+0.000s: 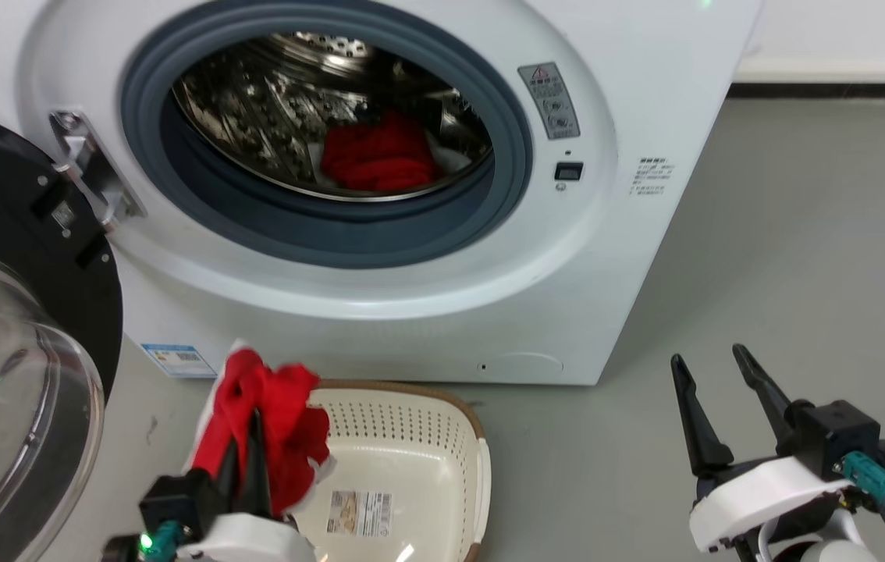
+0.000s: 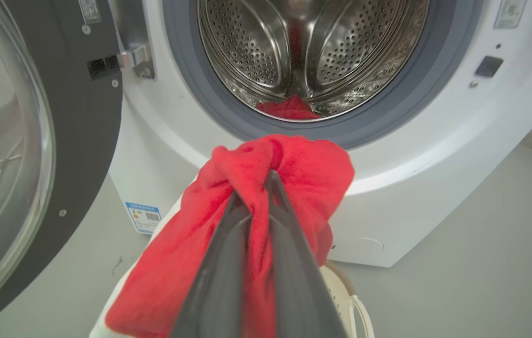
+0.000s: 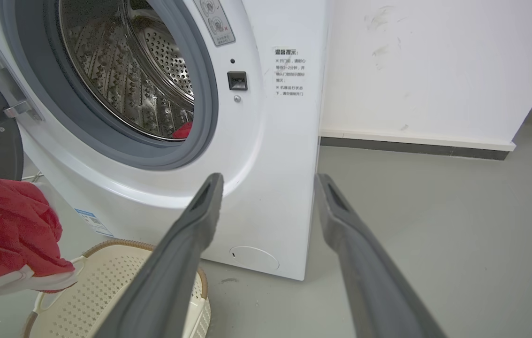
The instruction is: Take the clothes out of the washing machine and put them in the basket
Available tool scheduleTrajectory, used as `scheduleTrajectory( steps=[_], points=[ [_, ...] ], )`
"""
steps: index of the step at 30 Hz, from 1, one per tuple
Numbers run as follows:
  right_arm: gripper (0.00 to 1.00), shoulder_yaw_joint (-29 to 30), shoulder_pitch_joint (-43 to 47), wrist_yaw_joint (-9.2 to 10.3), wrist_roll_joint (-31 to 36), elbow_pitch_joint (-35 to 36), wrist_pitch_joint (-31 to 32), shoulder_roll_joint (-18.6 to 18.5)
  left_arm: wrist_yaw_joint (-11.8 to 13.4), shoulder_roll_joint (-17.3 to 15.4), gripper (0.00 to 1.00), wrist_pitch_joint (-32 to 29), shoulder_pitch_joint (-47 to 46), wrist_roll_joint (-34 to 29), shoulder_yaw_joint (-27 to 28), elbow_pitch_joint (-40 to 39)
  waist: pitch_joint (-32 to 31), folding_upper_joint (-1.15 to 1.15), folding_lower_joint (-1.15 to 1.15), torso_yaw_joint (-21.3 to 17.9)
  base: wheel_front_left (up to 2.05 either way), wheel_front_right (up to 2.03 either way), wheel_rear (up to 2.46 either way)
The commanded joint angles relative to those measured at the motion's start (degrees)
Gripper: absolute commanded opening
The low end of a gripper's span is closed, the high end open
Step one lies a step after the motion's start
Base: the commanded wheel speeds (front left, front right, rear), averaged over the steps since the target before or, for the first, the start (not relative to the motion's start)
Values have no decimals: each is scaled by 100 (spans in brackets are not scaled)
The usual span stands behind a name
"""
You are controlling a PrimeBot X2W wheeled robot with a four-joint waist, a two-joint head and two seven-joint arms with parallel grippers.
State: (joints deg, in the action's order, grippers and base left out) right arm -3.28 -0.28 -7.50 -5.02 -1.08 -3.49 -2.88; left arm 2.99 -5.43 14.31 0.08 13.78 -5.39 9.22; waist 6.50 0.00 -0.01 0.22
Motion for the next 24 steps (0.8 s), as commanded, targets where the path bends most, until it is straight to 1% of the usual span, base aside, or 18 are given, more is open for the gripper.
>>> scheduleTrajectory(
  steps=[1, 3, 8, 15, 20, 24],
  points=[
    [100, 2, -125, 2, 17, 39, 1, 1, -19, 37, 0, 33, 34, 72, -33, 185, 230, 0, 1, 23, 0, 0, 0],
    [100, -20, -196, 2, 41, 60, 22, 2, -53, 79, 0, 39, -27, 173, -60, 648, 427, 0, 1, 18, 0, 0, 0],
    [100, -93, -472, 2, 113, 139, 30, 1, -188, 154, 0, 66, -618, 307, -113, 1911, 1038, 0, 1, -58, 0, 0, 0],
    [100, -223, -896, 3, 165, 216, -3, 0, -286, 187, 0, 97, -1834, 378, -73, 3567, 1991, 0, 1, -281, 0, 0, 0],
    [100, -304, -1189, 3, 172, 254, -62, 2, -318, 149, 0, 99, -2712, 373, 31, 4411, 2712, 0, 1, -444, 0, 0, 0],
    [100, -392, -1402, 3, 153, 201, -149, 4, -332, 57, 0, 89, -3259, 426, 128, 5072, 3149, 0, 1, -579, 0, 0, 0]
  ],
)
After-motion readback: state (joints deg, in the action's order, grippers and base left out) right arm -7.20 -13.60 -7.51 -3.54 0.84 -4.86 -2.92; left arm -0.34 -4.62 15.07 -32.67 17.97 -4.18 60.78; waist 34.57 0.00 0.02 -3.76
